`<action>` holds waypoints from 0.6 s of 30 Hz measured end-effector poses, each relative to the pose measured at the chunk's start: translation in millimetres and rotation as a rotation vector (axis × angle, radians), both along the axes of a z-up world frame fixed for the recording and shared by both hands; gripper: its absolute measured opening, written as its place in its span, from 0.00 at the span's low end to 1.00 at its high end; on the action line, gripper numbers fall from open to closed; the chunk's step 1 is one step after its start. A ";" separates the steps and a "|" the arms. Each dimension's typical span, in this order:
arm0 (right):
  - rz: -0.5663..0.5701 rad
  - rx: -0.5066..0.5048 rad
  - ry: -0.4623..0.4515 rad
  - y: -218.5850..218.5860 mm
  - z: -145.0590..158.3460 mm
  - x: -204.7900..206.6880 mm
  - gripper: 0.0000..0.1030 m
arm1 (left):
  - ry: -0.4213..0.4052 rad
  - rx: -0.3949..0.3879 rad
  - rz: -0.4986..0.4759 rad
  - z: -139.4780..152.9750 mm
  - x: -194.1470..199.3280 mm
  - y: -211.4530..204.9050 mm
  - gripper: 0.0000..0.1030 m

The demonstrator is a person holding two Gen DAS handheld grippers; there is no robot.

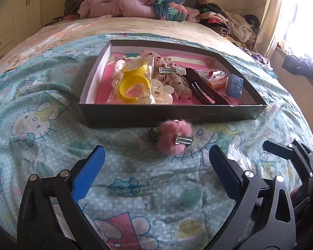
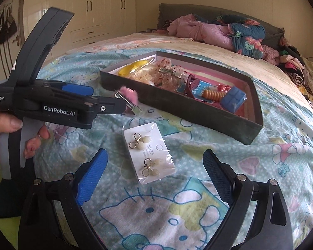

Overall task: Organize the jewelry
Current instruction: 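Grasp pink pom-pom hair clip with left tool while right tool grasps bow earring card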

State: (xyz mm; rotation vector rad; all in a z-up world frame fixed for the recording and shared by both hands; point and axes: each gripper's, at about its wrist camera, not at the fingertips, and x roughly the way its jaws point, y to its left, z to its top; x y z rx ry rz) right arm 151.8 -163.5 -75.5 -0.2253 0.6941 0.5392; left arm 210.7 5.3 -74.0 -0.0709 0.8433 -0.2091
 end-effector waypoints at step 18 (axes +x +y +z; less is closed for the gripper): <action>0.088 0.007 0.089 8.5 -12.5 -5.5 0.38 | 0.025 -0.026 -0.058 -6.6 19.6 -19.4 0.36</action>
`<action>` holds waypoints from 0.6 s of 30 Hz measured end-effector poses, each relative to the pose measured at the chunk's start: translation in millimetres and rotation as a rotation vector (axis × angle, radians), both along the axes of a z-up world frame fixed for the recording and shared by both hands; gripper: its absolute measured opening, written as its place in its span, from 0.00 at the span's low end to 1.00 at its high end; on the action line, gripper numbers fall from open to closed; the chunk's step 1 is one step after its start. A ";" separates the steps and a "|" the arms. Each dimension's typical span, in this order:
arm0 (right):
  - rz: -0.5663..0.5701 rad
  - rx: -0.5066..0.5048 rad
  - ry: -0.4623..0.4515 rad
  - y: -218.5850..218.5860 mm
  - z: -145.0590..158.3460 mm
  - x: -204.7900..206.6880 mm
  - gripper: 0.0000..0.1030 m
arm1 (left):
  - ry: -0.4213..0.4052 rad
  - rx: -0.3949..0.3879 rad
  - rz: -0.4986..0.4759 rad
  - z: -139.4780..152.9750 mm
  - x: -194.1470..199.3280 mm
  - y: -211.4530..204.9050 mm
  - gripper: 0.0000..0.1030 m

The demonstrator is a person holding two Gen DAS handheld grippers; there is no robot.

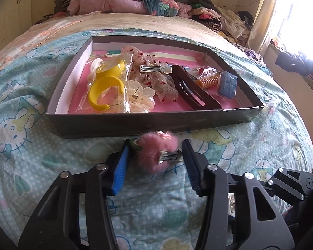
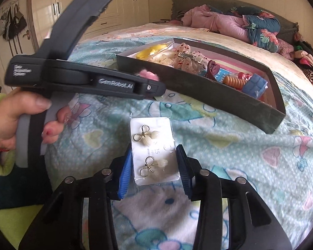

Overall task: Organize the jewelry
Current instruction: 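Grasp pink pom-pom hair clip with left tool while right tool grasps bow earring card, then carry pom-pom clip into tray with left tool while right tool drops bow earring card there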

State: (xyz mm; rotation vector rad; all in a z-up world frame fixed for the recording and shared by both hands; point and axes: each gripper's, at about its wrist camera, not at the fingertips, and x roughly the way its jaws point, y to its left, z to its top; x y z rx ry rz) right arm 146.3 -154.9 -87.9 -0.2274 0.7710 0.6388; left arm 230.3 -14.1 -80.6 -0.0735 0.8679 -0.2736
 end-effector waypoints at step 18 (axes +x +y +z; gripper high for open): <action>-0.075 0.045 -0.043 -34.8 36.0 -31.7 0.38 | -0.090 0.003 -0.063 30.3 -38.9 -3.3 0.24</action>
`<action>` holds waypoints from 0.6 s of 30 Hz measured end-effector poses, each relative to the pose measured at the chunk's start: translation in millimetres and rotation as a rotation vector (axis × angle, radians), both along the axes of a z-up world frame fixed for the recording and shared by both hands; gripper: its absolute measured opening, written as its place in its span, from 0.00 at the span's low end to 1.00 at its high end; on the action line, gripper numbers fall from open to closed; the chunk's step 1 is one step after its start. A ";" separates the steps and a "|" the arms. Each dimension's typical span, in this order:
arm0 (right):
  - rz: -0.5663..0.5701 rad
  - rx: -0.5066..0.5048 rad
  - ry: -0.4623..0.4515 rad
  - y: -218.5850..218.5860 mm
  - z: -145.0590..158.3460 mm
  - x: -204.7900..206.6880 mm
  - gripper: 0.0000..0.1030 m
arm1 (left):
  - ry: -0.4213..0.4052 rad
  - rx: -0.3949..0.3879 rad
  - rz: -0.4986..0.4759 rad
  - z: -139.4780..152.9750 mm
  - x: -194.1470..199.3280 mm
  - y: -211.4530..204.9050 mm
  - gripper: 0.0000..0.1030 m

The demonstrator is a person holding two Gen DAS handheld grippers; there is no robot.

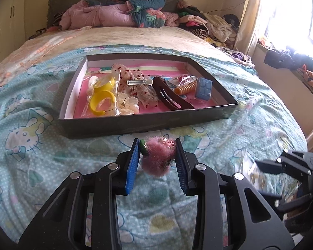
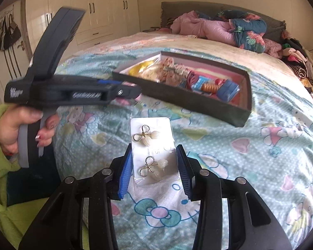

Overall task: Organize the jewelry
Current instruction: 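Carry pom-pom clip into tray with left tool while right tool drops bow earring card there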

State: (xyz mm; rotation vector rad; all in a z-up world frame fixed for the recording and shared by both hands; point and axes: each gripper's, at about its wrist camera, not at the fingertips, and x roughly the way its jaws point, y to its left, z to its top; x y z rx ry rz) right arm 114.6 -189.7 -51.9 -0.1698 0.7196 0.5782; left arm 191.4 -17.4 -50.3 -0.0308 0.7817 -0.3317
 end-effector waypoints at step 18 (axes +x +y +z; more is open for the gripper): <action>-0.023 0.030 -0.062 5.5 31.5 25.9 0.38 | -0.070 -0.028 0.043 28.7 -5.5 21.7 0.24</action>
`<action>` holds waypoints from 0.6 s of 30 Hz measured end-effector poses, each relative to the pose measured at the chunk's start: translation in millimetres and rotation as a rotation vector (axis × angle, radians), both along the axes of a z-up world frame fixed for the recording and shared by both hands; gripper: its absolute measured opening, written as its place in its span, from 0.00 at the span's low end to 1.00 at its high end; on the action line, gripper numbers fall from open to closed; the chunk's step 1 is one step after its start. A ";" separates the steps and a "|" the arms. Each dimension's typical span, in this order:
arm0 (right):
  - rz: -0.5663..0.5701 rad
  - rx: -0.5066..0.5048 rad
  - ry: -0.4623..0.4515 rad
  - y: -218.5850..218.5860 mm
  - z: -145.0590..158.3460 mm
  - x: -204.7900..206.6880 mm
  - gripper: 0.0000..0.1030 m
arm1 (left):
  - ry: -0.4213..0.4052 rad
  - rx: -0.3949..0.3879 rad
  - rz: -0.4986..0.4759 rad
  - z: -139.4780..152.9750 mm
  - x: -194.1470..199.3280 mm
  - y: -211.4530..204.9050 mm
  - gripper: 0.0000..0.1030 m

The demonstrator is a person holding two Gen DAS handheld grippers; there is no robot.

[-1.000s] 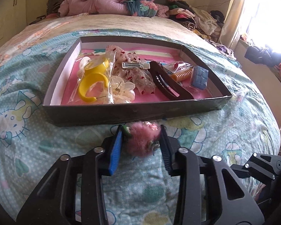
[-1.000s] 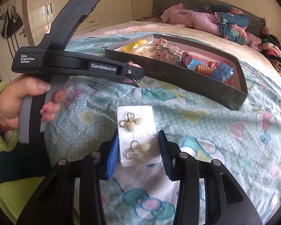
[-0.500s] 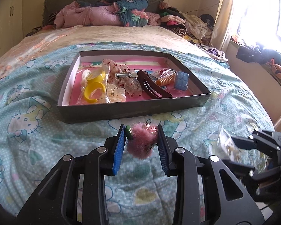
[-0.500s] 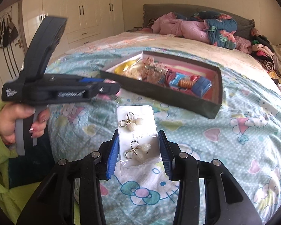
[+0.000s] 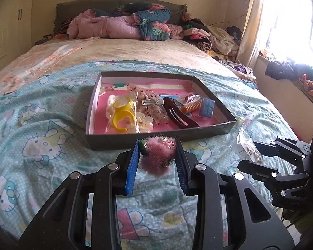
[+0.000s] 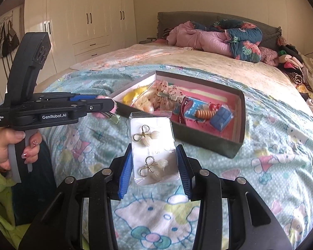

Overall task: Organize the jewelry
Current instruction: 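Carry pom-pom clip into tray with left tool while right tool drops bow earring card there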

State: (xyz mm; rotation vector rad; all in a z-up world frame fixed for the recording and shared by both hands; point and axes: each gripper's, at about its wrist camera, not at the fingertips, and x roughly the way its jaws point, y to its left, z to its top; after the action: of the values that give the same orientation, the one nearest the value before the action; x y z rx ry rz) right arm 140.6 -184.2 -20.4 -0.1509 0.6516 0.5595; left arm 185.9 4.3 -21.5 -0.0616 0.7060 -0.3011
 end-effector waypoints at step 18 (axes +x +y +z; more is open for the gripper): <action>-0.120 0.008 -0.025 -23.5 7.4 59.0 0.38 | -0.008 0.004 -0.027 2.6 46.2 -22.7 0.24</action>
State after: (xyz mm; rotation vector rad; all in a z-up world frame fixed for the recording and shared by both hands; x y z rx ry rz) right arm 199.6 -207.7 -13.0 -0.1104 0.6303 0.4437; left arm 232.0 -18.4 -18.9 -0.0476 0.7002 -0.3253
